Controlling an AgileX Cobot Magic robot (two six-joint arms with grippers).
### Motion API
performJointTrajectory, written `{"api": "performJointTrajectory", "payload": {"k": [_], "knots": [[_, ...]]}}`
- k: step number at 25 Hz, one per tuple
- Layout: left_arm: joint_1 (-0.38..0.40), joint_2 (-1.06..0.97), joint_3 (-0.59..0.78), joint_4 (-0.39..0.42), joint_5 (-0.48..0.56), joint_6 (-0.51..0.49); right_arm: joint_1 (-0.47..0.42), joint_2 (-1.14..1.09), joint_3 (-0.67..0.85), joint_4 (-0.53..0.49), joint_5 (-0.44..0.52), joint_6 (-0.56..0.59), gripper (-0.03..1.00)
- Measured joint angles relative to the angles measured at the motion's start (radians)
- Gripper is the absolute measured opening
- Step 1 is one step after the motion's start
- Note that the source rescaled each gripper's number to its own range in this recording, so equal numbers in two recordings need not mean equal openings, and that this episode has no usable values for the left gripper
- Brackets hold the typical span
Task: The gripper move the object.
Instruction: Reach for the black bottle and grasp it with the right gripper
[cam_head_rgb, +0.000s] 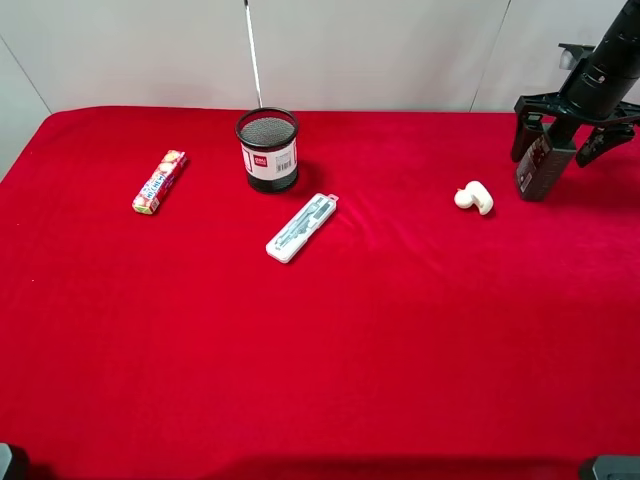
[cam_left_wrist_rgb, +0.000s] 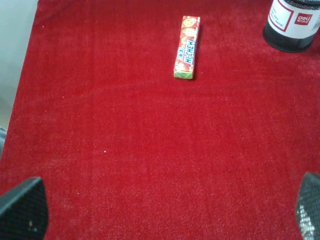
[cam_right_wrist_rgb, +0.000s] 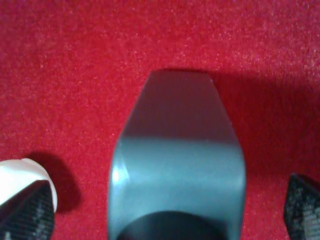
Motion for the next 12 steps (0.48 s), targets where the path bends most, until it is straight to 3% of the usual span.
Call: {"api": "performJointTrajectory", "payload": {"k": [7, 8, 10, 12], "knots": [[0.000, 0.000, 0.000, 0.000, 0.000, 0.000, 0.000, 0.001, 0.000, -0.003, 0.001, 0.000, 0.23], [0.000, 0.000, 0.000, 0.000, 0.000, 0.000, 0.000, 0.001, 0.000, -0.003, 0.001, 0.000, 0.23], [0.000, 0.000, 0.000, 0.000, 0.000, 0.000, -0.002, 0.001, -0.002, -0.017, 0.007, 0.000, 0.01], [0.000, 0.000, 0.000, 0.000, 0.000, 0.000, -0.002, 0.001, -0.003, -0.016, 0.007, 0.000, 0.01]]}}
